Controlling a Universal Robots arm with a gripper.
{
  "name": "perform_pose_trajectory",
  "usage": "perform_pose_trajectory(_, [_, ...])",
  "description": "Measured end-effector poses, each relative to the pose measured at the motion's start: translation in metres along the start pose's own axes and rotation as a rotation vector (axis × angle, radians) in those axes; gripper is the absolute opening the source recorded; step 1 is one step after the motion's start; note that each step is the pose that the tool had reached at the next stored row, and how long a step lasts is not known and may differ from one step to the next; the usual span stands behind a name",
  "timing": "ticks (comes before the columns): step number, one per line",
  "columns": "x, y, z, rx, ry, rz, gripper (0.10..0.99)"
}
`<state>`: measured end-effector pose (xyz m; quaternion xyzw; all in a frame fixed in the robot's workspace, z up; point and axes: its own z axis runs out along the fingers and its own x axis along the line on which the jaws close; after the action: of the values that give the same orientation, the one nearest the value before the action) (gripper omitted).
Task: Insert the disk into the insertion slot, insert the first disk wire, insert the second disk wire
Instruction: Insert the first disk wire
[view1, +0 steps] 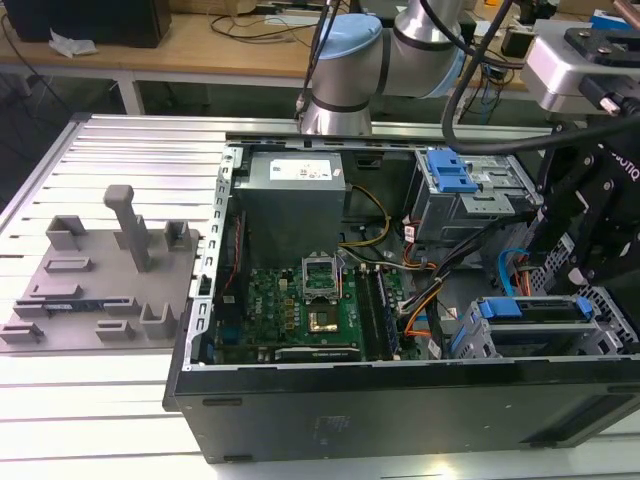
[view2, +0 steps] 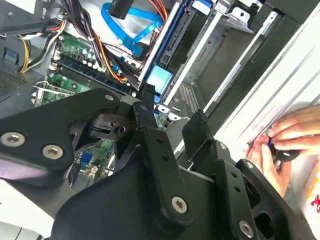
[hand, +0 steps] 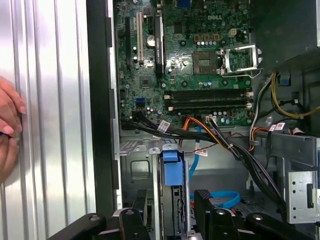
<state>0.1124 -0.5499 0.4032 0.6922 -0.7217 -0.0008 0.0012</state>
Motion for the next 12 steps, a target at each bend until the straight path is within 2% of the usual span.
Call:
perform_pose_trajectory(1, [-0.0017,0.0001,-0.0002,0.0,0.0098,0.0,0.502])
perform_pose_trajectory(2, [-0.0061,0.0003,0.0,0.001,0.0334,0.0,0.502])
perform_pose_trajectory(4, [-0.0111,0.0005,-0.0001,0.003,0.0661,0.0,0.502])
perform_pose_trajectory(6, [-0.0205,0.0009,-0.0002,0.006,0.1366,0.0,0.502])
perform_pose_trajectory(7, [-0.024,0.001,0.0,0.007,0.1552,0.0,0.502])
perform_pose_trajectory(8, [-0.0272,0.0012,-0.0001,0.007,0.1638,0.0,0.502])
perform_pose_trajectory(9, [-0.0319,0.0014,-0.0001,0.007,0.1677,0.001,0.502])
perform_pose_trajectory(12, [-0.0442,0.0021,0.0001,0.008,0.1687,0.001,0.502])
